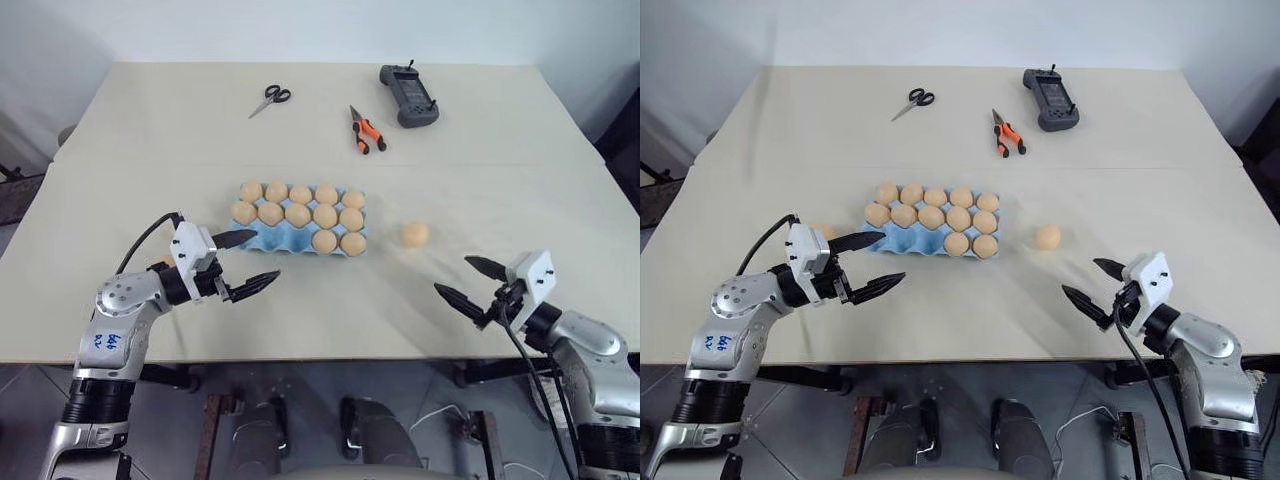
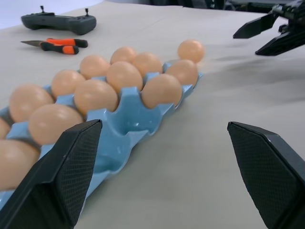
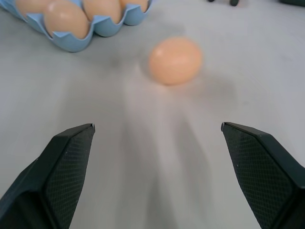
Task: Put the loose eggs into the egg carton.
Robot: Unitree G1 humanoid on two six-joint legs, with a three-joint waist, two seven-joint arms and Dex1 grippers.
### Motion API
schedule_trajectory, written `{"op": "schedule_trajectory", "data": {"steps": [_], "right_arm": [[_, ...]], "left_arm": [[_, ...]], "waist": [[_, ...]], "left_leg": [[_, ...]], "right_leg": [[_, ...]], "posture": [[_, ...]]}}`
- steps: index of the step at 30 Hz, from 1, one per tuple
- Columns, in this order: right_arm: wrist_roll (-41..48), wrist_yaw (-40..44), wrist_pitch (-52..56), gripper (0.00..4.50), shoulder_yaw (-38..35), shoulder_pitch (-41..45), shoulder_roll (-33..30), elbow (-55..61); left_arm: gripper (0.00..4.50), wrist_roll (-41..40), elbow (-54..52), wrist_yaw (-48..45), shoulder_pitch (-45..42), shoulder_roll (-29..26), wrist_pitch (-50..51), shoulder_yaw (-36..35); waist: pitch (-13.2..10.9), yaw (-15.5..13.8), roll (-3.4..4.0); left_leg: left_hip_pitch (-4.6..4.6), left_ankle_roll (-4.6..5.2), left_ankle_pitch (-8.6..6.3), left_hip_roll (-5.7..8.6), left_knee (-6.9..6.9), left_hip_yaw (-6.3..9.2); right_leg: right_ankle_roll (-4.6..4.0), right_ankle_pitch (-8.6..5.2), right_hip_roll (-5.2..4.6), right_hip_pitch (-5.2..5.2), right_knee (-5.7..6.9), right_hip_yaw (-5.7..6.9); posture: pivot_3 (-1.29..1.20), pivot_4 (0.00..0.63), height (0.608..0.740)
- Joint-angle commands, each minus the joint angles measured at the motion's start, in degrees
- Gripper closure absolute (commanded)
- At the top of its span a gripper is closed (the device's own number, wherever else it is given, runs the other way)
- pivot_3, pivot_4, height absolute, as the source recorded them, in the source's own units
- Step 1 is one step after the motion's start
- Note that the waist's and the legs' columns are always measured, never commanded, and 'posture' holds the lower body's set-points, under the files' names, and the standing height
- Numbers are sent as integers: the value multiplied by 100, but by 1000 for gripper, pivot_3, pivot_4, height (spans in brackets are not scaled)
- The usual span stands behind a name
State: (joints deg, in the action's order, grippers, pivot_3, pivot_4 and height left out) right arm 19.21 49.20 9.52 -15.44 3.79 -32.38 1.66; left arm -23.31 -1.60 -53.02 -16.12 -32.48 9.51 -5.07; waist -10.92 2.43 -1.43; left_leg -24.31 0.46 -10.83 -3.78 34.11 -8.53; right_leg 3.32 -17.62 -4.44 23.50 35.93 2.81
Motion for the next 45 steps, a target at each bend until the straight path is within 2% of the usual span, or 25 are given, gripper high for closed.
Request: {"op": "schedule_trajectory", "data": {"steps": [1, 11, 15, 20, 23, 28, 30, 33, 37, 40, 45], "right_arm": [[-68, -154, -88, 41, 115, 564, -57, -185], [-619, 213, 80, 41, 1160, 2425, -102, -2014], [-728, 95, -237, 41, 1226, 2825, 94, -2651], [-799, 327, -422, 41, 1389, 3048, 303, -3148], [-800, 212, -675, 626, 1339, 3207, 495, -3439], [-790, 242, -1020, 2334, 1305, 3321, 668, -3535], [-812, 223, -1033, 2689, 1336, 3324, 684, -3464], [-780, 225, -1073, 2749, 1347, 3339, 702, -3198], [-377, 580, -130, 2749, 1709, 3488, 945, -1857], [-406, 543, 493, 2749, 2168, 3707, 1249, -1208], [-816, 215, 1193, 2749, 2897, 4180, 1832, -1126]], "left_arm": [[0, -199, -120, -276, -129, -74, 207, 70], [0, -35, -101, -530, -195, -68, 126, 288], [0, -91, -243, -471, -75, -47, 156, 251], [0, -100, -276, -429, -19, -10, 123, 247], [0, -86, -224, -386, -80, 17, 72, 233], [0, -74, -108, -316, -179, 19, -15, 154], [0, -84, -76, -252, -180, 2, -41, 73], [0, -69, -121, -58, -26, -40, -97, -122], [0, -158, -306, 342, 547, -175, -140, -852], [0, -168, -440, 502, 1048, -254, -148, -1250], [0, -205, -602, 662, 1654, -279, -202, -1721]], "waist": [[0, 32, 0], [0, 64, 0], [0, 64, 0], [0, 68, 0], [0, 81, 0], [0, 79, 1], [0, 79, 1], [0, 82, 1], [-1, 187, 3], [-2, 251, 3], [-1, 230, 2]], "left_leg": [[0, 1, 1, 0, 4, 0], [-2, 2, 2, 0, -5, 3], [-2, 5, 4, -1, -7, 3], [-2, 5, 4, 1, -3, 2], [-1, 3, 4, 0, -1, 3], [-2, 2, 5, 0, 0, 2], [-1, 2, 5, 0, 0, 2], [-2, 2, 5, 0, -1, 2], [-1, 2, 5, -4, -5, 0], [-1, -5, 7, -12, -7, 3], [1, -17, 8, -12, -8, 9]], "right_leg": [[-2, 1, 0, -1, -1, 0], [-10, 1, -5, 3, 0, 3], [-10, -1, -3, 5, 2, 4], [-5, 2, -4, 4, 5, 3], [-3, 3, -4, 3, 8, 2], [-1, 5, -4, 5, 12, 1], [-1, 5, -4, 4, 12, 1], [-1, 5, -4, 5, 12, 2], [-1, 4, -4, 12, 20, -5], [-14, -3, -2, 20, 39, -2], [-26, -9, -11, 25, 50, 3]], "posture": [[0, 150, 740], [0, 150, 740], [0, 150, 740], [0, 150, 740], [0, 150, 740], [0, 150, 740], [0, 150, 740], [0, 150, 740], [0, 150, 740], [0, 150, 740], [0, 150, 740]]}}
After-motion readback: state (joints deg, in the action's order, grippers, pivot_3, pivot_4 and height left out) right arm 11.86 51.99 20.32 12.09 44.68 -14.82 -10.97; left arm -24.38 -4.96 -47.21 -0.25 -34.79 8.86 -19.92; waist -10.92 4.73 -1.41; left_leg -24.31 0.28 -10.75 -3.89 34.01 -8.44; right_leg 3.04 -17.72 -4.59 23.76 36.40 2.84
